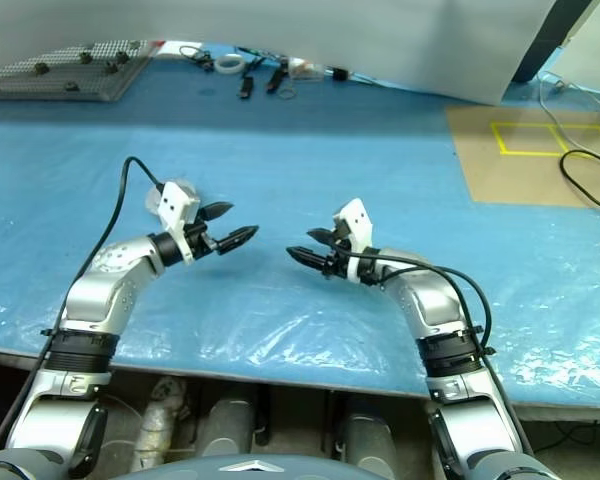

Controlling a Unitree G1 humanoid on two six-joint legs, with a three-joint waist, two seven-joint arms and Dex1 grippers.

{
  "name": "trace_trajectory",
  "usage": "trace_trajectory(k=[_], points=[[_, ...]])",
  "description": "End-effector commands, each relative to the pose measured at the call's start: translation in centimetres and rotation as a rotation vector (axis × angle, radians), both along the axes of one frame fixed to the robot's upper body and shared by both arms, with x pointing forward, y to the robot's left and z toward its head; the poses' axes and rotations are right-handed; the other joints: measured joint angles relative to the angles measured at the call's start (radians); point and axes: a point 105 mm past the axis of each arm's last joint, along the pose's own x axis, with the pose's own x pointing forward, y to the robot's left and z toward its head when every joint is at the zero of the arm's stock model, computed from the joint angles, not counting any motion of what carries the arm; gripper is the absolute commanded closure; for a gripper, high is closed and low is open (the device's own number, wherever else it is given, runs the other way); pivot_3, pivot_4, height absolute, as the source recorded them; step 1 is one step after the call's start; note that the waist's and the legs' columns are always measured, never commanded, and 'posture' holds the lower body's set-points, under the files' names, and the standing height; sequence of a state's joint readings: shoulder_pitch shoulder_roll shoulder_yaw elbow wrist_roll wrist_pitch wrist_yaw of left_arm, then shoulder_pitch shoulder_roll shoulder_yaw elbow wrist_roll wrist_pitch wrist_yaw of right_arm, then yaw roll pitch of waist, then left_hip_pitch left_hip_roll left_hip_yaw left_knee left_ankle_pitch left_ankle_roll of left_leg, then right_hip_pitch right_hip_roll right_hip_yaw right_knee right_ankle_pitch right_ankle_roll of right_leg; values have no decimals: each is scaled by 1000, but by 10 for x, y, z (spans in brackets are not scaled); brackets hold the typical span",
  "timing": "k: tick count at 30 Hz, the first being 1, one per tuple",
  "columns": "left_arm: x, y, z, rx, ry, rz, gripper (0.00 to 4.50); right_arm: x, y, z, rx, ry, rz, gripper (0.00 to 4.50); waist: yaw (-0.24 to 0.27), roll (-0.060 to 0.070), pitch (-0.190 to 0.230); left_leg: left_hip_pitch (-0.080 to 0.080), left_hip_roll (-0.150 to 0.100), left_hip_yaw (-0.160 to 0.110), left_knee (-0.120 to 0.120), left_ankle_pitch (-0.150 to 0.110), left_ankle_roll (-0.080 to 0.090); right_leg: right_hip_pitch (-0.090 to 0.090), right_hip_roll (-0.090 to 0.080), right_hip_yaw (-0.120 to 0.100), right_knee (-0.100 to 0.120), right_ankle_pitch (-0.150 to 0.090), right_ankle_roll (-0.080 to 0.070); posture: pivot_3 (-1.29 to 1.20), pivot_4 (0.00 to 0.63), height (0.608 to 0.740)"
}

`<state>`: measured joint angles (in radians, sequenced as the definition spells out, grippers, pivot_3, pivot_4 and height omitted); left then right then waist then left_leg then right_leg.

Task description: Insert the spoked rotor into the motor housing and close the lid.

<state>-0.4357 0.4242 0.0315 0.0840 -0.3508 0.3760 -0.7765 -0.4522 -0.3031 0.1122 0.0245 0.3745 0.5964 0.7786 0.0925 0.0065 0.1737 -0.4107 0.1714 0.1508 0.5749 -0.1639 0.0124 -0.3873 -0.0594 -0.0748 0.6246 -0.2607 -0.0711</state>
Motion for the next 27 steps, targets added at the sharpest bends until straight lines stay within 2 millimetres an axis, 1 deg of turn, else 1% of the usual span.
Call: trace_trajectory(k=[1,7,16,22,27], points=[[2,-3,14,-4,-55,-15,25,1,1,10,13,-52,6,1062,0,0,0,0,0,0,0,0,0,0,0,0,0,0,0,0,150,740],[2,-4,14,-4,-54,-15,25,3,2,9,16,-50,10,1062,0,0,0,0,0,0,0,0,0,0,0,0,0,0,0,0,150,740],[2,-6,12,-16,-52,-11,25,3,-1,10,4,-55,13,1062,0,0,0,0,0,0,0,0,0,0,0,0,0,0,0,0,150,740],[3,-8,13,-22,-55,-14,25,0,1,18,3,-65,18,1062,0,0,0,0,0,0,0,0,0,0,0,0,0,0,0,0,150,740],[2,-8,11,-19,-52,-20,25,-4,6,28,4,-71,21,1062,0,0,0,0,0,0,0,0,0,0,0,0,0,0,0,0,150,740]])
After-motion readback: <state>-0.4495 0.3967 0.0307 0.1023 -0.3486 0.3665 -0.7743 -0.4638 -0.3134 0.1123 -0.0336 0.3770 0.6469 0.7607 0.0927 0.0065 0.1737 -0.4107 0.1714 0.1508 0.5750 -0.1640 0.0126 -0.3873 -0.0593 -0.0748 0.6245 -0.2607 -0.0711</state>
